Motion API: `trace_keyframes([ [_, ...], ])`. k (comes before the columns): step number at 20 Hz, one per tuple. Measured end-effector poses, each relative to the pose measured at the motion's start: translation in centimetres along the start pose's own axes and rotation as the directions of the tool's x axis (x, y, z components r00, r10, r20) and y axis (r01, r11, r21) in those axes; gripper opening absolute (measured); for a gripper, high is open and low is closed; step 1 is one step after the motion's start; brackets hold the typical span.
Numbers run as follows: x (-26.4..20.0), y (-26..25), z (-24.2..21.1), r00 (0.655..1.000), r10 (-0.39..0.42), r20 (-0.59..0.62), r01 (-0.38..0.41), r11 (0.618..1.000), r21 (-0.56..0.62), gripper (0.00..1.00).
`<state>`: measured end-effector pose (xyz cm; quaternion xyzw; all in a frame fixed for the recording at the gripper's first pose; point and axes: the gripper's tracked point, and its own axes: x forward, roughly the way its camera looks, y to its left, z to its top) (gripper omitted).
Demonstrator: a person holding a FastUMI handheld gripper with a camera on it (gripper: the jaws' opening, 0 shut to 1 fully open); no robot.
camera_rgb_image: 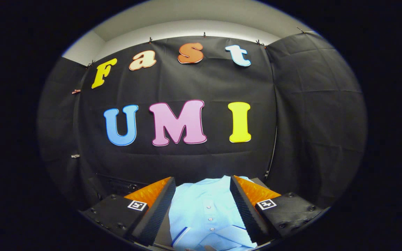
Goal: Put the clothes into the washing machine and then close the washing machine lid.
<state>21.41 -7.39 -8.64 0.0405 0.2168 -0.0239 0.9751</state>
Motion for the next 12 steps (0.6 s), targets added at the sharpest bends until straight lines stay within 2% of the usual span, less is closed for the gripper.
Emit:
trace_keyframes([
  [5, 4.2, -1.5, -3.7, 0.989, -0.038, -0.142, 0.039, 0.999, 0.002, 0.99],
  [12, 7.6, -2.2, -9.5, 0.945, -0.059, -0.321, 0.052, 0.998, -0.03, 0.99],
])
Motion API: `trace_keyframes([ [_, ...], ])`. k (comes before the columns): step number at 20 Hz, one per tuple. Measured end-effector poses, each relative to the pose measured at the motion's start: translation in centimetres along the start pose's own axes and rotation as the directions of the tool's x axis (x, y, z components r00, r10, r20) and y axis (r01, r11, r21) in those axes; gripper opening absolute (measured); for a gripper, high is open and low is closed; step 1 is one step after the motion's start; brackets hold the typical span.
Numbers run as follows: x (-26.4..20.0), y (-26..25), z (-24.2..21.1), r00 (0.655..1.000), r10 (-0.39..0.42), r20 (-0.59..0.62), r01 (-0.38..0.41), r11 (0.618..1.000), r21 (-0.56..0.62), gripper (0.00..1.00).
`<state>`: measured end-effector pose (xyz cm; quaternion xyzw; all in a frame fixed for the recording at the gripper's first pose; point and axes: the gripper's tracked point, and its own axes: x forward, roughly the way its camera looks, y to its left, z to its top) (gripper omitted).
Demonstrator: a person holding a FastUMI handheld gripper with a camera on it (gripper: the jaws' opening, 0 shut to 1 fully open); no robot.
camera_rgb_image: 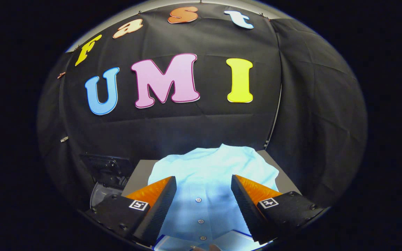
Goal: Put the clothes into the washing machine and then close the washing machine lid.
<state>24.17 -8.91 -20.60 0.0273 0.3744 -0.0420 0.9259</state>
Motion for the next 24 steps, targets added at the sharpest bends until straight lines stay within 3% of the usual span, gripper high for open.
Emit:
trace_keyframes([
  [11, 3.3, -0.8, -4.3, 0.976, -0.064, -0.207, 0.057, 0.997, -0.043, 0.98],
  [22, 3.4, -1.0, -4.2, 0.968, -0.045, -0.246, 0.042, 0.999, -0.019, 0.98],
  [23, 3.5, -1.1, -4.2, 0.968, -0.04, -0.247, 0.038, 0.999, -0.013, 0.96],
  [24, 3.7, -1.4, -4.2, 0.968, -0.041, -0.247, 0.041, 0.999, -0.002, 0.82],
])
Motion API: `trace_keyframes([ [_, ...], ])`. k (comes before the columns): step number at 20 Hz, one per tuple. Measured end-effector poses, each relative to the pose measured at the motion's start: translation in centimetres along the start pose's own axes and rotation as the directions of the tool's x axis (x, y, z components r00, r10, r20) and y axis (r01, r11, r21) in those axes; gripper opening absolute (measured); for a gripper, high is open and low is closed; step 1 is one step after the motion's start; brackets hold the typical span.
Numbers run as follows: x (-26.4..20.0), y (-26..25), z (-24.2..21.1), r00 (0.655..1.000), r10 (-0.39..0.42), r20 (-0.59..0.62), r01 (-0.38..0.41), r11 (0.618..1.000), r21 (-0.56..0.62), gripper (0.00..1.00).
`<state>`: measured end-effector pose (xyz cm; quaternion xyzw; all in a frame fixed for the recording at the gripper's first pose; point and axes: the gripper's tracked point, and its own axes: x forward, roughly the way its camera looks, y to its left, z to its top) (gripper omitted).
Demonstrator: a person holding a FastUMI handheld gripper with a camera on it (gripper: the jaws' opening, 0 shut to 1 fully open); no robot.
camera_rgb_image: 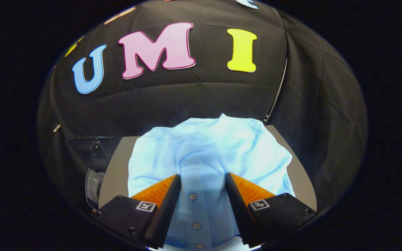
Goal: Put the clothes into the washing machine and then close the washing machine lid.
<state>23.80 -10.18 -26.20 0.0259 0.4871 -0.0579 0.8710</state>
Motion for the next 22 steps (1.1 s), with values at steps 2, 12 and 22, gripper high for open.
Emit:
trace_keyframes([
  [2, 0.2, -0.2, 0.1, 1.0, 0.006, 0.001, -0.006, 1.0, 0.023, 0.54],
  [12, -1.0, -1.2, 0.6, 0.998, 0.054, 0.043, -0.059, 0.989, 0.134, 0.05],
  [22, -11.7, 1.2, 5.4, 0.957, 0.064, 0.282, -0.103, 0.987, 0.124, 0.05],
])
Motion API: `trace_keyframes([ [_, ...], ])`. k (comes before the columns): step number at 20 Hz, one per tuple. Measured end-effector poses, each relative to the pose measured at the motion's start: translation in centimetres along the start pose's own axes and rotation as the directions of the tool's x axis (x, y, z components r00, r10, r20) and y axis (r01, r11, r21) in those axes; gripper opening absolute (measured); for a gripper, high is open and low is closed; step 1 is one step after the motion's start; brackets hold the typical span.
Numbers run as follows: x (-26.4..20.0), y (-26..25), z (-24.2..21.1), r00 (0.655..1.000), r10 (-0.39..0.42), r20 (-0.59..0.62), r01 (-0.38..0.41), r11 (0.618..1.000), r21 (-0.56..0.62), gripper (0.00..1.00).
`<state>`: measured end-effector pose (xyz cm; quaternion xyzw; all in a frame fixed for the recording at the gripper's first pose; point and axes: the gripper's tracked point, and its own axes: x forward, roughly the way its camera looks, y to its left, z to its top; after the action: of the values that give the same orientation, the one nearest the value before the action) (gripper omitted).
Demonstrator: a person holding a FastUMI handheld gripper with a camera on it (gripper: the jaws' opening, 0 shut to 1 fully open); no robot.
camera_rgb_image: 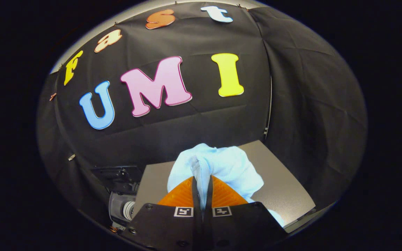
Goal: Put the clothes into the washing machine and then close the washing machine lid.
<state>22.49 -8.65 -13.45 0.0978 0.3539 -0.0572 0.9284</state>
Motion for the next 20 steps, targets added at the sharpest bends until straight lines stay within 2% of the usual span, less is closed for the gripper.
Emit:
trace_keyframes([
  [5, -6.0, 5.6, 5.5, 0.979, 0.079, 0.188, -0.069, 0.996, -0.06, 0.05],
  [8, -8.6, 9.8, 7.7, 0.948, 0.151, 0.282, -0.131, 0.987, -0.089, 0.05],
  [11, -9.9, 14.6, 7.9, 0.915, 0.247, 0.319, -0.219, 0.968, -0.121, 0.05],
  [16, -10.2, 23.3, 5.6, 0.852, 0.454, 0.262, -0.418, 0.89, -0.182, 0.05],
  [20, -9.5, 29.3, 2.2, 0.781, 0.595, 0.191, -0.556, 0.801, -0.222, 0.05],
])
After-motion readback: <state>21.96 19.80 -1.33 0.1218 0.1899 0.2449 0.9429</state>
